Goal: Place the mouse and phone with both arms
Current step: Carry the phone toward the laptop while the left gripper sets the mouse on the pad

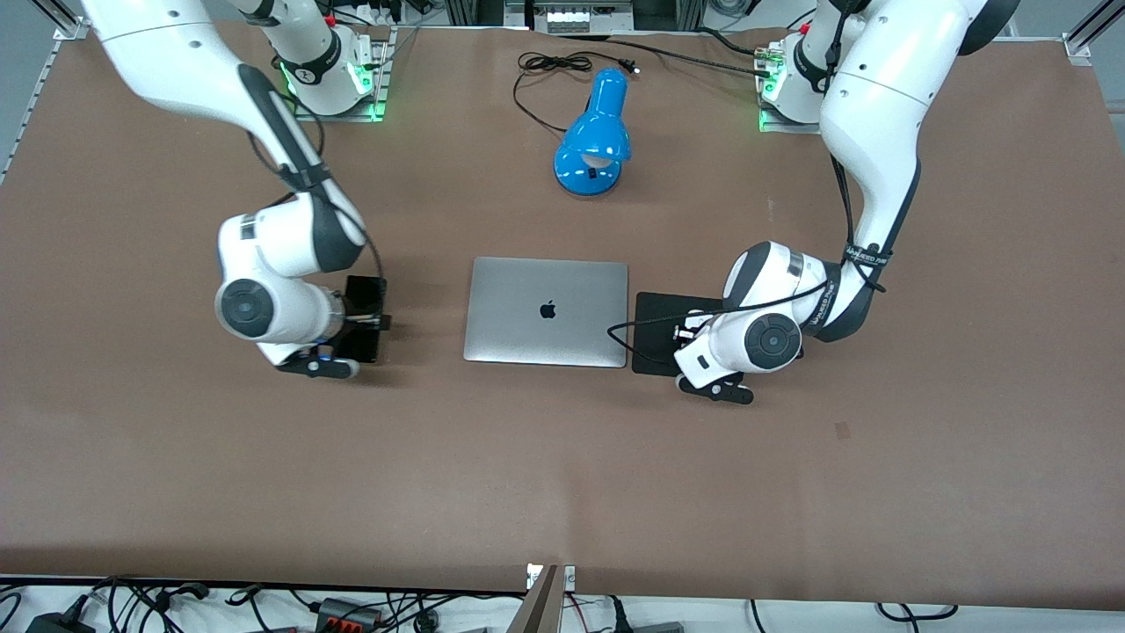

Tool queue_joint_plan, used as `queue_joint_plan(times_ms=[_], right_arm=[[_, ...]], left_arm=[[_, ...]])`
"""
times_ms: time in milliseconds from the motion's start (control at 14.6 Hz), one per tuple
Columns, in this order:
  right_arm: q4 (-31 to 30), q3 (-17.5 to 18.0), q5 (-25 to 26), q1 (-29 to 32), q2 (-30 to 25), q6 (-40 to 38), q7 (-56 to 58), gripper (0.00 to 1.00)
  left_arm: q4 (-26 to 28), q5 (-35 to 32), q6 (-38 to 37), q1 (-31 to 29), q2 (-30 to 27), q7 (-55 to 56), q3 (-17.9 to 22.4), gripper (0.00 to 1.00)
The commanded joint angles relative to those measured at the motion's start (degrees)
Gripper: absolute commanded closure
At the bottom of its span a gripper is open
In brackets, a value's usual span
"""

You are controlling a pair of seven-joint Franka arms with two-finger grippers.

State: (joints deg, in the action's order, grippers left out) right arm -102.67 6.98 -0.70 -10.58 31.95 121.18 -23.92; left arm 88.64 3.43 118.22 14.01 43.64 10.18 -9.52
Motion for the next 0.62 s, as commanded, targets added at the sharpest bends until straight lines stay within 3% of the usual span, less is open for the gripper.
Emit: queue_joint_plan(times_ms=[0, 137, 274, 547], right_arm=[[0.2, -0.3, -0.7, -2.8, 1.1, 2.4, -4.0, 0.62], [0.1, -0.3, -0.7, -4.4, 1.6, 4.0, -6.6, 0.62], [0.2, -0.3, -0.7, -6.5, 2.2, 5.2, -11.1, 0.62], [-0.6, -0.3, -0.7, -8.5, 4.8, 9.5, -14.9, 0.62]], left_arm=[[-0.4, 1.2, 0.7, 0.3, 0.6, -0.1, 0.4, 0.52], [-0.5, 1.8, 0.7, 0.2, 0.7, 0.0, 0.4, 0.48], [-0.5, 1.6, 0.6, 0.1, 0.6, -0.1, 0.4, 0.00], [-2.0, 1.7, -1.7, -2.0, -1.5, 0.0, 0.4, 0.00]])
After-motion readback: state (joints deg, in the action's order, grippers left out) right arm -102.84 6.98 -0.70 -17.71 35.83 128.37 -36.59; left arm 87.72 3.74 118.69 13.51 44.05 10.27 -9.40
